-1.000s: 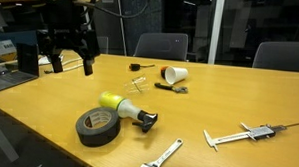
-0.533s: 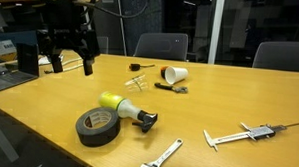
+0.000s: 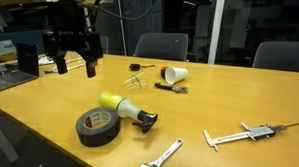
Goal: Pick up the spray bottle and make it stand up right.
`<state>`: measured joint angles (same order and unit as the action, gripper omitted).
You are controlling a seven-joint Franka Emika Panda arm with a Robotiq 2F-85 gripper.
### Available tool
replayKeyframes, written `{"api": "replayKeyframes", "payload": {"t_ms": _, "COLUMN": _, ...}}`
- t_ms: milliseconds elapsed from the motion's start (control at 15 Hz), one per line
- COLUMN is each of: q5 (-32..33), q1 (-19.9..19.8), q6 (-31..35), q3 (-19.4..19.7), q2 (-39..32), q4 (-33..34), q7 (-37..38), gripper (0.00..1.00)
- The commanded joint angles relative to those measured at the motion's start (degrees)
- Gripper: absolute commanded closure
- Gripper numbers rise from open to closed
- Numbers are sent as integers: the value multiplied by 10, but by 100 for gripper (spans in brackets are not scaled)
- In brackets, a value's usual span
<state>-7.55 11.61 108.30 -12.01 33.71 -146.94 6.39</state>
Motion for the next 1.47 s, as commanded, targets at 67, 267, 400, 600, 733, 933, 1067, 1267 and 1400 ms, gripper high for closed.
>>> {"api": "replayKeyframes", "payload": {"t_ms": 67, "q5": 7, "q1": -47, "q6": 5, "q3": -3, "q2": -5, "q4": 11, "q7": 103, "gripper": 0}}
{"api": "replayKeyframes", "payload": {"t_ms": 267, "q5": 16, "q1": -82, "q6": 7, "q3": -3, "q2": -23, "q4": 13, "q7": 167, "gripper": 0}}
{"api": "replayKeyframes", "payload": {"t_ms": 400, "q5": 16, "q1": -104, "q6": 25, "q3": -3, "q2": -45, "q4": 10, "q7": 209, "gripper": 0}}
{"api": "replayKeyframes", "payload": {"t_ms": 600, "q5": 17, "q1": -132, "q6": 64, "q3": -7, "q2": -90, "q4": 6, "q7": 281, "gripper": 0}}
{"api": "replayKeyframes", "payload": {"t_ms": 733, "q5": 17, "q1": -144, "q6": 101, "q3": -10, "q2": -130, "q4": 5, "q7": 337, "gripper": 0}}
{"api": "replayKeyframes", "payload": {"t_ms": 933, "q5": 22, "q1": -149, "q6": 147, "q3": -5, "q2": -186, "q4": 10, "q7": 428, "gripper": 0}}
{"api": "replayKeyframes", "payload": {"t_ms": 1067, "q5": 27, "q1": -148, "q6": 162, "q3": 3, "q2": -213, "q4": 15, "q7": 488, "gripper": 0}}
{"api": "replayKeyframes", "payload": {"t_ms": 1267, "q5": 34, "q1": -146, "q6": 166, "q3": 18, "q2": -236, "q4": 23, "q7": 575, "gripper": 0}}
{"api": "replayKeyframes", "payload": {"t_ms": 1400, "q5": 35, "q1": -143, "q6": 161, "q3": 28, "q2": -246, "q4": 31, "q7": 634, "gripper": 0}}
